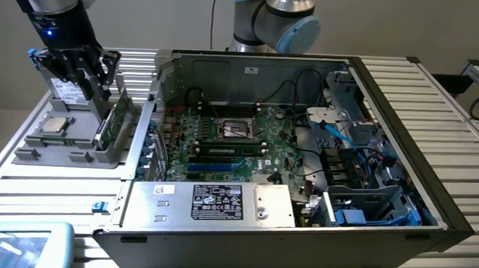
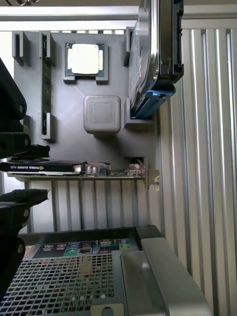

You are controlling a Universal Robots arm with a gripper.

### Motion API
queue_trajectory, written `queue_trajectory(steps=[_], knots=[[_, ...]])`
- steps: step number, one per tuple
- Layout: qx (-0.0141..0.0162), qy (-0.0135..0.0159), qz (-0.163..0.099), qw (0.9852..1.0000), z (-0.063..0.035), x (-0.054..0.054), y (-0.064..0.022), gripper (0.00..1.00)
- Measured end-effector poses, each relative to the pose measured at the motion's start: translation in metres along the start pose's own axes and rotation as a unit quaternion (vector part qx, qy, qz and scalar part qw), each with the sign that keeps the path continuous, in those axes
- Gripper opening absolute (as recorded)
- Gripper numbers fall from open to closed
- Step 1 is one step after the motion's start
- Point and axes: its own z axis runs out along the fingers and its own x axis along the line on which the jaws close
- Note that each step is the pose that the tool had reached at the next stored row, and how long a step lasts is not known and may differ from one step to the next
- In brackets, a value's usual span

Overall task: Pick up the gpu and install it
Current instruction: 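Pick up the gpu and move the gpu toward the slot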

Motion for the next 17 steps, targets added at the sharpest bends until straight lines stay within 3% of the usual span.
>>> queue_trajectory(steps=[17], knots=[[0.0001,-0.0001,0.000,1.0000,0.0310,-0.006,-0.0013,0.40]])
